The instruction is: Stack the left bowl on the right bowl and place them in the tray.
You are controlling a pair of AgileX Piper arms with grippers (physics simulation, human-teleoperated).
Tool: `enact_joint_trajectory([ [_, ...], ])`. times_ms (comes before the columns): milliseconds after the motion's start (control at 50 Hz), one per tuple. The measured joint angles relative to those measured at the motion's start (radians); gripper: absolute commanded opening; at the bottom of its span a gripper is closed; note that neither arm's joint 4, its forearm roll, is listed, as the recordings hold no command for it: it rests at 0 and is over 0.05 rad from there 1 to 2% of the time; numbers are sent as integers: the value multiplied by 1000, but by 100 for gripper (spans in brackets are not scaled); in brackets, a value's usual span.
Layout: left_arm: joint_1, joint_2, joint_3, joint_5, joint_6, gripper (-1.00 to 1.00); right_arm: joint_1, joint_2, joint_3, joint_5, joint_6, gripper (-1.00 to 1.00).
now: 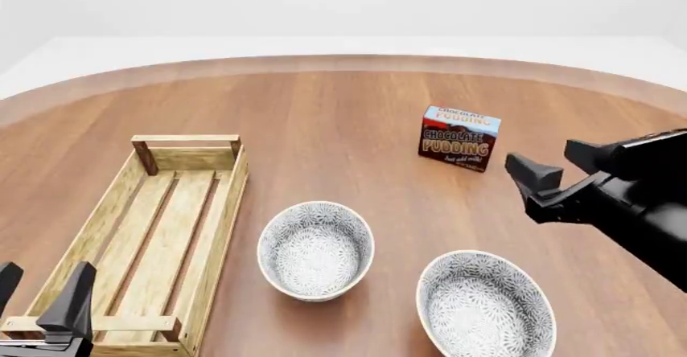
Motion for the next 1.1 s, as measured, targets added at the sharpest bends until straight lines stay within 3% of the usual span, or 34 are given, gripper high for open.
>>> enact_joint_trajectory([
  [220,0,0,0,0,0,100,101,274,-238,137,15,100],
  [500,0,0,0,0,0,100,207,539,-434,265,33,100],
  [800,0,0,0,0,0,100,259,747,-545,313,38,100],
  [1100,0,0,0,0,0,100,299,856,-571,293,69,100],
])
